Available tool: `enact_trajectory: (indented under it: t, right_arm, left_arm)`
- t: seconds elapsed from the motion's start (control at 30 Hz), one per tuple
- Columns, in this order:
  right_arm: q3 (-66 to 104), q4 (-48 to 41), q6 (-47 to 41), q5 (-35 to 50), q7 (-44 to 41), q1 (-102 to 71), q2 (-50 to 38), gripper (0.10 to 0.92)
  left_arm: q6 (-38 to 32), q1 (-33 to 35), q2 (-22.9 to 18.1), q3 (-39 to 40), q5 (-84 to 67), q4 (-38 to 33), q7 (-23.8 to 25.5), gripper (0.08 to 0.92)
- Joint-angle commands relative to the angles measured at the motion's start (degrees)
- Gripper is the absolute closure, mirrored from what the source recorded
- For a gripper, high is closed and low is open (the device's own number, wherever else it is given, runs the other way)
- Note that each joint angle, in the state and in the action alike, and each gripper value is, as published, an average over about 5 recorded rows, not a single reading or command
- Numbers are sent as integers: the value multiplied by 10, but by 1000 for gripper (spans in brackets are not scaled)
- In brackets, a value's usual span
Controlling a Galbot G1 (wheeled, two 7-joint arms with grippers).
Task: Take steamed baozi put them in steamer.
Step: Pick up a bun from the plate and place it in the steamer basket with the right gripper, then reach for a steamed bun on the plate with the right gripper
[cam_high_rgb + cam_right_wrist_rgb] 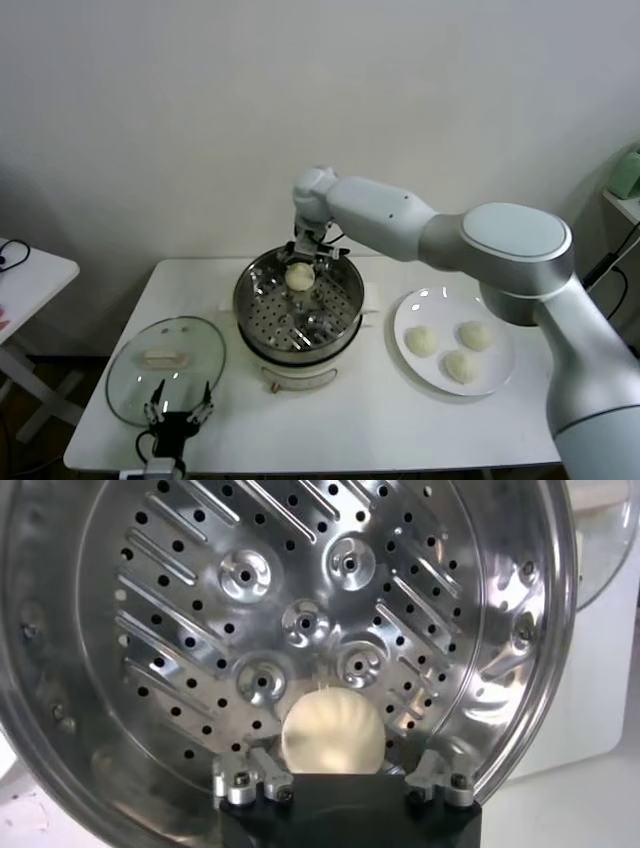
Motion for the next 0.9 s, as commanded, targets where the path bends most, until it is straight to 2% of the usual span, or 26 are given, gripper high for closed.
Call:
enact_trajectory:
  t: [0.03,0.2,0.4,0.47,0.67,0.9]
  right_arm:
    - [1,11,5,17,-8,11,-10,204]
    - [-39,66,-29,123,-34,69,-54,203]
    - [-144,194,-202,373,-67,183,-148,203]
    - [-164,231,-256,422,-67,205,-192,203]
    - [-230,300,-377,465,-51,242,-316,203]
    - [-267,360,-458,452,-19,227,-412,203]
  left_arm:
    - [0,1,-1,0,0,-3,0,177]
    - [0,4,-1,0,1,-9,0,177]
    - [-1,4,-1,1,1,-8,0,177]
    - [-1,3,-1,2,1,-6,0,177]
    - [1,-1,2,7,2,-5,2,177]
    - [0,-3,4,9,0,-2,3,177]
